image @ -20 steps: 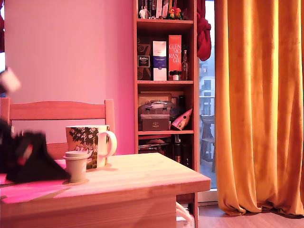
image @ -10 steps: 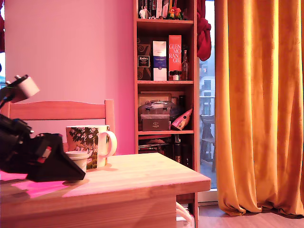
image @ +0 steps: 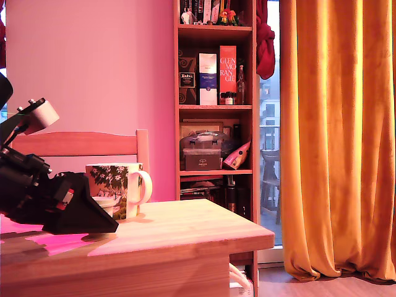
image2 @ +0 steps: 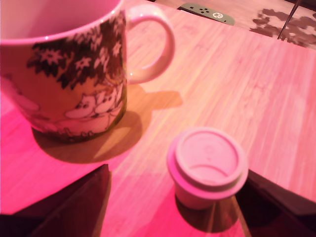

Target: Pick up the coffee capsules on the table and drop them inside the coffee cup

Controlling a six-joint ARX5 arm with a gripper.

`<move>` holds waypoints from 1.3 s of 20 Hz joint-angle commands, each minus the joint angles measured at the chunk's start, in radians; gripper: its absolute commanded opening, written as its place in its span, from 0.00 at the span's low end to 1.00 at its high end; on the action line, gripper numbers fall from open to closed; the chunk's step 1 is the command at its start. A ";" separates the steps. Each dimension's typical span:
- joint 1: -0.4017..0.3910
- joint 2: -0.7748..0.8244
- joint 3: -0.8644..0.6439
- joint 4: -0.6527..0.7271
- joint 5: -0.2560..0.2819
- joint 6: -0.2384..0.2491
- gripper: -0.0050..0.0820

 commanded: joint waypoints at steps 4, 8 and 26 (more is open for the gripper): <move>0.003 0.023 0.003 -0.008 0.003 0.008 0.75; 0.003 0.023 0.002 -0.008 0.002 0.008 0.31; 0.003 -0.178 0.003 -0.092 0.072 -0.048 0.22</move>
